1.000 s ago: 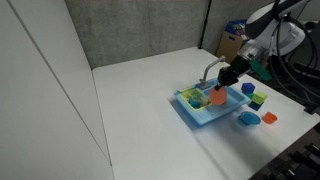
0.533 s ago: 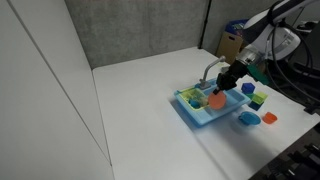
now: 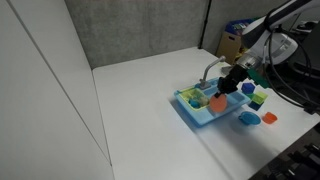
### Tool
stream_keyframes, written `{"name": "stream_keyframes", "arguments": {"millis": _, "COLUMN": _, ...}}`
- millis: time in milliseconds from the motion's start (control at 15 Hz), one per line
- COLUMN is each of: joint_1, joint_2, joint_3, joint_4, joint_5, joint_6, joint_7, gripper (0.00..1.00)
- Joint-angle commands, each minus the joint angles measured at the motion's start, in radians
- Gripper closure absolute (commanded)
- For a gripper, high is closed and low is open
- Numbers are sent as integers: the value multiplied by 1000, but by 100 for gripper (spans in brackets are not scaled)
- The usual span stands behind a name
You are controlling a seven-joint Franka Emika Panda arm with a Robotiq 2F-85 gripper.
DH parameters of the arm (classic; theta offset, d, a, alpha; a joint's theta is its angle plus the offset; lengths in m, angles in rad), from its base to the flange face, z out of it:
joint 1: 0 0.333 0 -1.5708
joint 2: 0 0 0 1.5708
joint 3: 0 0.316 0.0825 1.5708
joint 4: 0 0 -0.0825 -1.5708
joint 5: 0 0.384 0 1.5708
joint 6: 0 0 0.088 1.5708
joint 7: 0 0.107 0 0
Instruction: Put the orange plate on the sink
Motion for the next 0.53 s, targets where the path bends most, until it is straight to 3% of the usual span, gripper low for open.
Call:
{"name": "stream_keyframes", "arguments": {"millis": 0, "joint_1": -5, "joint_2": 28, "joint_3": -16, "joint_4": 30, "joint_5": 11, "joint_6": -11, "joint_7": -21, "gripper": 97}}
{"name": "stream_keyframes", "arguments": {"millis": 467, "joint_1": -9, "joint_2": 59, "joint_3": -35, "joint_4": 48, "joint_5": 3, "joint_6": -2, "joint_7": -15, "gripper": 97}}
